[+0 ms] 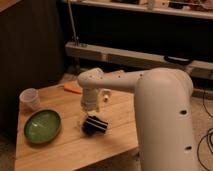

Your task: Place the ceramic cup in the ceramic bowl

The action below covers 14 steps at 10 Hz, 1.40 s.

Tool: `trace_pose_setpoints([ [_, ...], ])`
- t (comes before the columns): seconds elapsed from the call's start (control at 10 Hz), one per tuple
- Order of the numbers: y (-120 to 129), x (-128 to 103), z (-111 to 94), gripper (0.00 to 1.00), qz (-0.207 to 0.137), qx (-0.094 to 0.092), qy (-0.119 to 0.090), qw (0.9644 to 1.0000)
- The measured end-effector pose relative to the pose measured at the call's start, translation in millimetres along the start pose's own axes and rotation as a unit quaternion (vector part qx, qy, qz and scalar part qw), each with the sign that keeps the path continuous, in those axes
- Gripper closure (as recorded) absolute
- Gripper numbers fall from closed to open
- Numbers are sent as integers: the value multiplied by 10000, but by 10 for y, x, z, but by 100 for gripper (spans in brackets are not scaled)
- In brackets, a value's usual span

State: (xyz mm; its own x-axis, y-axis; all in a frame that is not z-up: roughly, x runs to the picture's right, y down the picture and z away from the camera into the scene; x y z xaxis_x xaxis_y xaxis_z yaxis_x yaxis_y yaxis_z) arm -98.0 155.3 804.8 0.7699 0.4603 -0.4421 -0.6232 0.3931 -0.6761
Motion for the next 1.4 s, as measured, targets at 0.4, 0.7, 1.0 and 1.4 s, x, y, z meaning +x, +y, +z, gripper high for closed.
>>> trace_pose_setpoints([
  [0.4, 0, 0, 0, 20, 0, 0, 0, 10000],
  [0.7, 0, 0, 0, 20, 0, 0, 0, 10000],
  [1.0, -1, -6, -3, 20, 6, -7, -1, 10000],
  [1.4, -101, -330, -371, 20, 154, 165, -304, 9993],
])
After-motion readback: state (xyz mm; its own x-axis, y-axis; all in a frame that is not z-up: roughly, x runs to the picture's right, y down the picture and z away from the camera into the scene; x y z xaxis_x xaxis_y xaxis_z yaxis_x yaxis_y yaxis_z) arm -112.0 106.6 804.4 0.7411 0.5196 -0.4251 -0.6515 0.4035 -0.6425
